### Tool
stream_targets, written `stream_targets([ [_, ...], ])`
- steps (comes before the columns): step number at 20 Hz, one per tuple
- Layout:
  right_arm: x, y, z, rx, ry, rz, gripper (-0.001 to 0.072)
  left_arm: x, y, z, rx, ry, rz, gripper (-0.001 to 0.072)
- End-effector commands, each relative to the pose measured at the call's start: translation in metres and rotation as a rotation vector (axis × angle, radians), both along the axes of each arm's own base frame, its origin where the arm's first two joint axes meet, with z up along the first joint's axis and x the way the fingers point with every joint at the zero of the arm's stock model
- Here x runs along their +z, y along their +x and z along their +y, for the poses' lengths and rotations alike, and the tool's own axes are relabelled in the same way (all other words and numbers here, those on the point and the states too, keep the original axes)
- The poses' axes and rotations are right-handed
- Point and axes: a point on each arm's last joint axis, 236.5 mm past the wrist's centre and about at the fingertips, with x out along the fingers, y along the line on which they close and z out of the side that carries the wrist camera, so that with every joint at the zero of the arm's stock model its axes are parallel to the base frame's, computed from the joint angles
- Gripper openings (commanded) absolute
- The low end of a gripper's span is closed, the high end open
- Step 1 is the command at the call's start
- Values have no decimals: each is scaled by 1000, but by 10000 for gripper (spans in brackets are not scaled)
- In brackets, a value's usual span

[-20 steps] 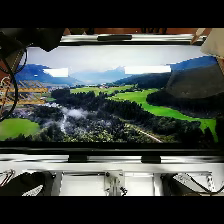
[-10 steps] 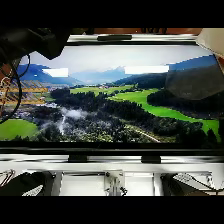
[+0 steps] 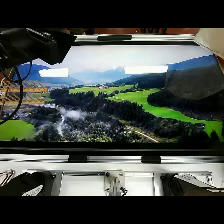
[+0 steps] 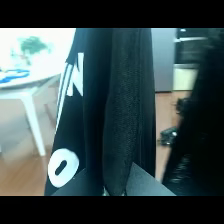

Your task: Fold the shirts.

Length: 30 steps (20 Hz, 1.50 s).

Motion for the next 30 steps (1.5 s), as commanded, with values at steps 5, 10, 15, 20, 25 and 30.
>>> stream_targets([
  [5, -18, -25, -23, -40, 25, -39, 59, -19, -7, 1, 17, -30, 134, 529],
  [10, -23, -23, -31, -33, 23, -61, 60, -26, -11, 1, 26, -48, 191, 529],
  [15, 26, -23, -23, 5, -128, -143, 60, -37, -15, 2, 27, -30, 236, 528],
  [20, 26, -22, -41, -2, -85, -176, 60, -37, -15, 2, 33, -43, 248, 529],
  [25, -10, -17, -66, -2, 9, -196, 60, -36, -17, 0, 46, -102, 295, 529],
  [30, -29, -15, -78, -9, 41, -177, 60, -36, -23, -9, 29, -122, 316, 528],
])
